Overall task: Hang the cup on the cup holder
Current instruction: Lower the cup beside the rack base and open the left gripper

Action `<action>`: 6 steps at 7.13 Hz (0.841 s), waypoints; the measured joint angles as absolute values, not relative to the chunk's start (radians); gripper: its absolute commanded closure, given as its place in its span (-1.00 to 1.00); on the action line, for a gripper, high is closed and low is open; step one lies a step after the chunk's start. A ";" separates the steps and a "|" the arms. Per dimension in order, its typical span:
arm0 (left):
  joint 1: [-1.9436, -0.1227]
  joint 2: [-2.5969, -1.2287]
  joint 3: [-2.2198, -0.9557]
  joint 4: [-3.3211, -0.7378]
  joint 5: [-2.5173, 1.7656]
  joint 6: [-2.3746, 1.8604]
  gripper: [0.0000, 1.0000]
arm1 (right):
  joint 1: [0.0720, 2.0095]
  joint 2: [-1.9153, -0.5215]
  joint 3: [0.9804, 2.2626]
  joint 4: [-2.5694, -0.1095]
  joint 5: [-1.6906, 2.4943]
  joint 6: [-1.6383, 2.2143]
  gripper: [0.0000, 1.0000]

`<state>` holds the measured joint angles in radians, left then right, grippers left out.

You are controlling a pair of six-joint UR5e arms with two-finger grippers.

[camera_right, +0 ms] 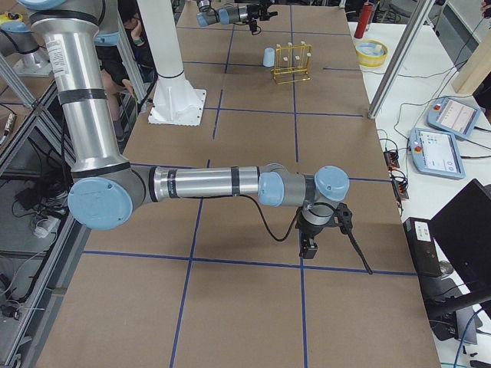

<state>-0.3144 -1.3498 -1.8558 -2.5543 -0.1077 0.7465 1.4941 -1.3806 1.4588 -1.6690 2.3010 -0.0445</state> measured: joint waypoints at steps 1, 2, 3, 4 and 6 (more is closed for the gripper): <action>-0.316 -1.339 -1.860 -2.617 -0.132 0.745 -1.00 | 1.494 -1.381 1.459 -1.669 2.301 -0.044 -1.00; -0.319 -1.314 -1.862 -2.720 -0.173 0.743 -1.00 | 1.494 -1.381 1.459 -1.669 2.301 -0.044 -1.00; -0.322 -1.282 -1.861 -2.828 -0.220 0.727 -1.00 | 1.494 -1.381 1.459 -1.669 2.301 -0.044 -1.00; -0.323 -1.247 -1.859 -2.935 -0.273 0.675 -1.00 | 1.494 -1.381 1.459 -1.669 2.301 -0.044 -1.00; -0.332 -1.199 -1.855 -3.084 -0.429 0.476 -1.00 | 1.494 -1.381 1.459 -1.669 2.301 -0.044 -1.00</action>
<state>-0.3319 -1.1987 -1.8545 -3.0844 -0.4293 0.4759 1.4941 -1.3806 1.4588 -1.6690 2.3010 -0.0445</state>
